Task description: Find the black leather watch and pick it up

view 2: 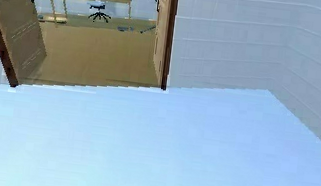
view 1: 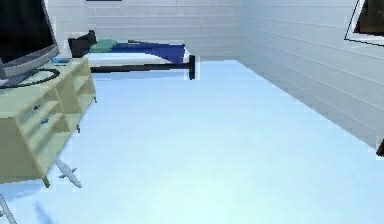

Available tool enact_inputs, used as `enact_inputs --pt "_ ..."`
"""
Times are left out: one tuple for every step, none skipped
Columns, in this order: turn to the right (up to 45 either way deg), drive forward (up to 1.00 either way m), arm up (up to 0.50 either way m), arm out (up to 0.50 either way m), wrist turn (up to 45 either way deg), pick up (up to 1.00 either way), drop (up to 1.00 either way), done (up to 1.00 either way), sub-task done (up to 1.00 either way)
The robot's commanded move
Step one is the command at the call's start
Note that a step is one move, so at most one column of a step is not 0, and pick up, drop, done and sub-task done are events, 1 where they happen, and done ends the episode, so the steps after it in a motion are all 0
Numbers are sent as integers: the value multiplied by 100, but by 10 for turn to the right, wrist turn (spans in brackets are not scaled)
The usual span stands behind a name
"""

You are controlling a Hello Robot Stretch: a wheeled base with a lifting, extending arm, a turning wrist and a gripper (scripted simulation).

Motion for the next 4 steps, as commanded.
enact_inputs --pt "-30 0 0 0 0 0 0 0 0" --pt "0 20 0 0 0 0 0 0 0" --pt "-60 0 0 0 0 0 0 0 0" --pt "0 100 0 0 0 0 0 0 0"
